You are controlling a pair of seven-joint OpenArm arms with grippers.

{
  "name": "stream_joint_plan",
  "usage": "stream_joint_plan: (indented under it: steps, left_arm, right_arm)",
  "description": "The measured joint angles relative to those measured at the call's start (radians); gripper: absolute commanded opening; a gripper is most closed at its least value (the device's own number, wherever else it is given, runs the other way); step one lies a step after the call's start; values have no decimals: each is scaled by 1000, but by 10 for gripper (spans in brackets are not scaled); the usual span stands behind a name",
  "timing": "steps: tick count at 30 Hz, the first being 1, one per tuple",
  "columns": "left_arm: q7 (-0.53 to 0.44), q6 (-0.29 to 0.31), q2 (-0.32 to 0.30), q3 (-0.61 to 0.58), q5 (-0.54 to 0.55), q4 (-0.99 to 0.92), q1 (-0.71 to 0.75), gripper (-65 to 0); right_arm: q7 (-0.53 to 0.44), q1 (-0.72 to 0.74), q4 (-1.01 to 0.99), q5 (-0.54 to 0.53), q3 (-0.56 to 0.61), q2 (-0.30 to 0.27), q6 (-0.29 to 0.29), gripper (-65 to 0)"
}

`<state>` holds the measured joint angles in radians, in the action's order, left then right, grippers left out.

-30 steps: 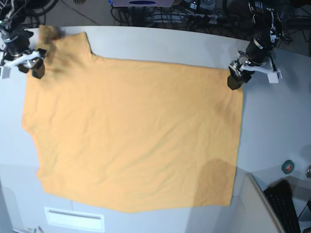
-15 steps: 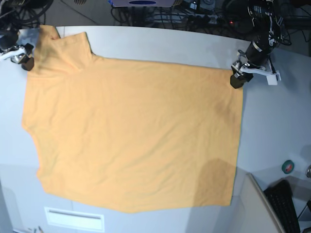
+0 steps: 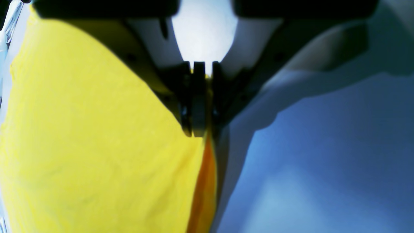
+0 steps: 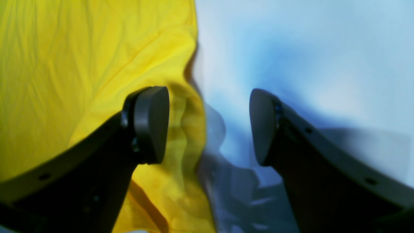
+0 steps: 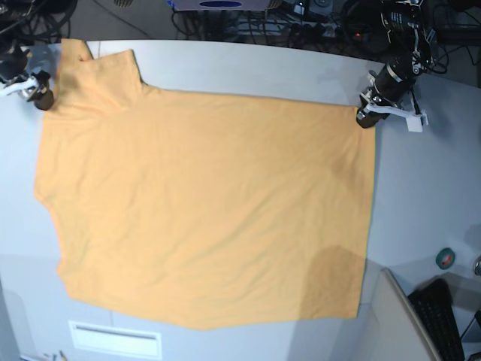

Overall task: Layout the t-shirt on the table in an organized manner, then fold the t-shirt properly
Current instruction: 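Release the shirt corners and raise both grippers, then grasp the shirt edge with both grippers and fold it over lengthwise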

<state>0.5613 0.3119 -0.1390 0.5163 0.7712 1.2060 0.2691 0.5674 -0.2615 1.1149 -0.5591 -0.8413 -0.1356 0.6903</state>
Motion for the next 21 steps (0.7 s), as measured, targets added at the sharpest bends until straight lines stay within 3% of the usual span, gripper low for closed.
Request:
stream_joint_plan:
  steps: [3,10,12,17,21]
  left_arm:
    - [0,0,0,0,0,0,0,-650]
    - [0,0,-1,0,0,0,0,-650]
    - [0,0,-2,0,0,0,0,-650]
    - [0,0,-2,0,-1,0,0,-650]
    - [3,0,-1,0,-6,13,1,-650]
  right_arm:
    - [-9,-29,32,-14,55,18,8,-279]
    - [-14,-34,37,-18,60,32,11,-284]
    - [-14,-35,37,-18,61,32,11,-339]
    - [4,-63,40,-11,65,40,11,-639]
    - [16,-63,40,-9,65,40,10,-650]
